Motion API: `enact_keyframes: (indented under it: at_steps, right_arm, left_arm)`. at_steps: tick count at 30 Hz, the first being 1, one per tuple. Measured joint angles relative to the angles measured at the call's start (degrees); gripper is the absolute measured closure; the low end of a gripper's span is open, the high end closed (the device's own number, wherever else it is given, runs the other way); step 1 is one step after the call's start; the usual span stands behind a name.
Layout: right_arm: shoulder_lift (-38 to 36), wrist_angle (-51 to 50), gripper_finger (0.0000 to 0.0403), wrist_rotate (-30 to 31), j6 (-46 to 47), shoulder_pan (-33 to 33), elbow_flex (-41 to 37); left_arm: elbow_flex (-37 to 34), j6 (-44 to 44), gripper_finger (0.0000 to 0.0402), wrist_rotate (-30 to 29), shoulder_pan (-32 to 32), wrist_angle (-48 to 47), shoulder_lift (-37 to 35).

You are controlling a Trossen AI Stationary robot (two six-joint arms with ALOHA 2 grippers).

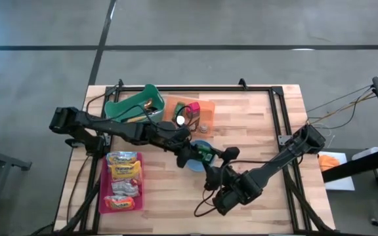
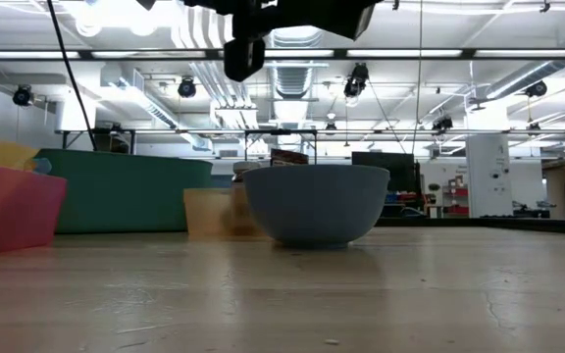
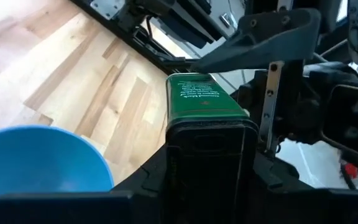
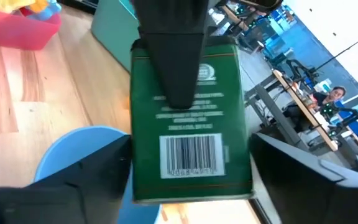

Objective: Pick & Place Food Item
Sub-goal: Put the green spice can into the orange bin

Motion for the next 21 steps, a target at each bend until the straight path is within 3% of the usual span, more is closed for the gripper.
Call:
enact_keyframes:
  at_steps: [4,10,17,21]
  right_arm:
    - [0.01,0.26,0.0043,0.01,0.01,-0.01,-0.02]
    - [-0.09,-0.92,0.0035,0.17,0.09,0.14,-0.02]
    - [-1.42,-10.81,0.0034,-0.52,8.26,0.73,-0.17]
    - [-4.43,-19.38,0.0034,-0.21,19.47,0.41,-0.49]
  left_arm:
    - [0.2,1.89,0.0292,-0.44,0.02,-0.1,0.0]
    - [1.65,5.44,0.0292,-2.07,0.59,-4.01,-1.89]
    - [14.58,13.67,0.0292,-11.05,4.53,-29.24,-2.52]
    - [23.89,18.57,0.0292,-10.92,8.83,-41.49,0.18]
